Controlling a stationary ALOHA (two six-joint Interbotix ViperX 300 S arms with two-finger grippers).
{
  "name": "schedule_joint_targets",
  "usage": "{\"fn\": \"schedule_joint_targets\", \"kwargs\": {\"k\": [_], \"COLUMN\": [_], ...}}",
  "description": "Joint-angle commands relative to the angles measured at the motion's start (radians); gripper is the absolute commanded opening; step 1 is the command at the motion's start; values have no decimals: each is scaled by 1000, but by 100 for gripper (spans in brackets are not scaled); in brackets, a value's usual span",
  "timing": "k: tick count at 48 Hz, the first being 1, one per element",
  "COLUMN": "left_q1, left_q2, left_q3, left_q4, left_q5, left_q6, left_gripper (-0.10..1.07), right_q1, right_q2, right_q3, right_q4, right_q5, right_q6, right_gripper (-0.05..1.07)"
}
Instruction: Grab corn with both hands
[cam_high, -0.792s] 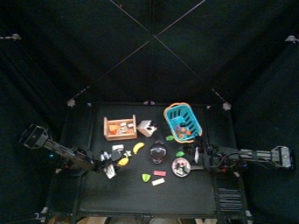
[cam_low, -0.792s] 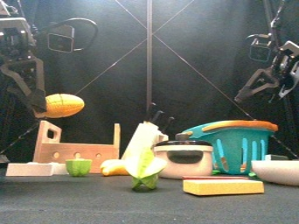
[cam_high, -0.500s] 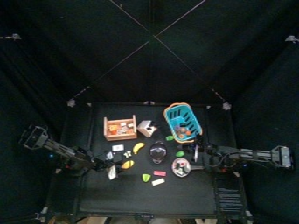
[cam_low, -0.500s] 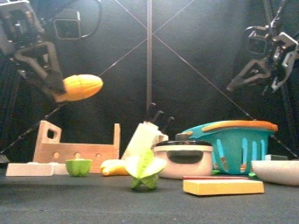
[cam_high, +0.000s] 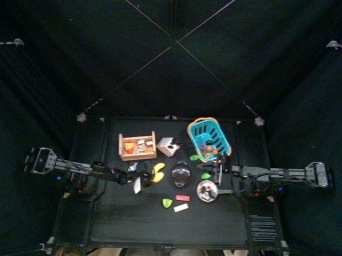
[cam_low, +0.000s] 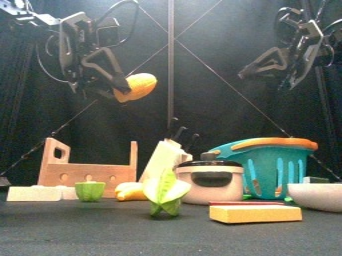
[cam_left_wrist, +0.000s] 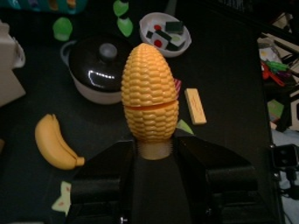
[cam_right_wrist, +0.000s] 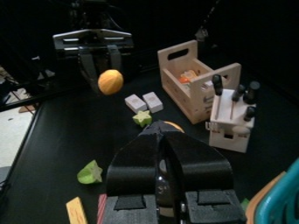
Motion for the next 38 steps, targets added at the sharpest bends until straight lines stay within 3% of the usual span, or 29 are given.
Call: {"fn": "schedule_joint_targets", "kwargs": {"k": [1, 5, 24, 38], "left_q1": [15, 20, 41, 41], "left_q2": [35, 78, 218, 268], "left_q3": [-66, -101, -230, -279], "left_q4": [35, 63, 126, 144], "left_q5": [-12, -6, -6, -12], "left_q6": [9, 17, 26, 28], "left_gripper": [59, 58, 56, 41], "right_q1": [20, 34, 81, 83], "right_q2": [32, 55, 186, 282], "right_q3": [-38, -51, -98, -153], "right_q4": [-2, -2, 23, 23], "right_q5": [-46, -63, -107, -110], "right_q6": [-2, -2, 0, 0], "right_gripper": [3, 9, 62, 78]}}
